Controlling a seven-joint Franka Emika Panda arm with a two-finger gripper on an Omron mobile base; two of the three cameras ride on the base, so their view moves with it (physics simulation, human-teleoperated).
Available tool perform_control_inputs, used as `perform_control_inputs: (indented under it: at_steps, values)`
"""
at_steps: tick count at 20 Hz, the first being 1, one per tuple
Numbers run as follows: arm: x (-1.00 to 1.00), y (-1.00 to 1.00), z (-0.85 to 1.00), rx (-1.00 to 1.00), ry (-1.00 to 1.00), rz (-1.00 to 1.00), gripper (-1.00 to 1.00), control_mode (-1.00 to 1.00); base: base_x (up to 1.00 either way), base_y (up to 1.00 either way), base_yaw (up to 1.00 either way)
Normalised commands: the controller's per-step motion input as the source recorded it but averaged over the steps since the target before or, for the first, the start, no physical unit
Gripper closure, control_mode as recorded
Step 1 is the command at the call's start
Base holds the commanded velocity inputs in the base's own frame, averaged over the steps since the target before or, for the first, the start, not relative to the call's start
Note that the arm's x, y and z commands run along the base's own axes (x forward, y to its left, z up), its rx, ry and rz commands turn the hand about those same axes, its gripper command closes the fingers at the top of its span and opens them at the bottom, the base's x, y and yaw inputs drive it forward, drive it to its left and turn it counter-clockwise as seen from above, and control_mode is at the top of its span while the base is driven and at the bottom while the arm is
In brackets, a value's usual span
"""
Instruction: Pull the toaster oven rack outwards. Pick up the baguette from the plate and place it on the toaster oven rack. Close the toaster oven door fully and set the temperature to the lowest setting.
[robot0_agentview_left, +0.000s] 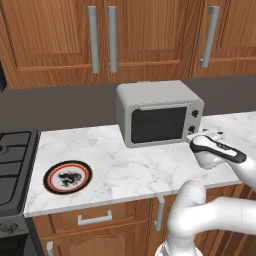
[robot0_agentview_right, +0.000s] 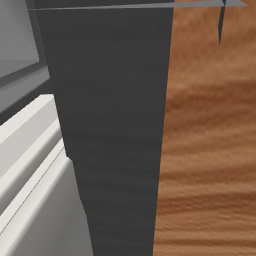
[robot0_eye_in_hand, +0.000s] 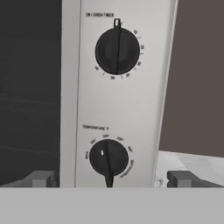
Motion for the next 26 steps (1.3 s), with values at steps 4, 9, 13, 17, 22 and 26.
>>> perform_control_inputs:
  at_steps: [4,9,13,17,22,26]
  values:
    - [0.04,0.0,0.0,0.0,0.0,-0.02,-1.0,-1.0,0.0,0.0,0.0]
    - [0.0,0.11,0.0,-0.01,0.0,-0.04,-1.0,-1.0,0.0,0.0,0.0]
    - [0.0,0.19,0.0,-0.02,0.0,-0.04,-1.0,-1.0,0.0,0.0,0.0]
    - [0.04,0.02,0.0,-0.01,0.0,-0.03,-1.0,-1.0,0.0,0.0,0.0]
    - [0.07,0.0,0.0,0.0,0.0,-0.02,-1.0,-1.0,0.0,0.0,0.0]
    - [0.03,0.0,0.0,0.0,0.0,-0.01,-1.0,-1.0,0.0,0.0,0.0]
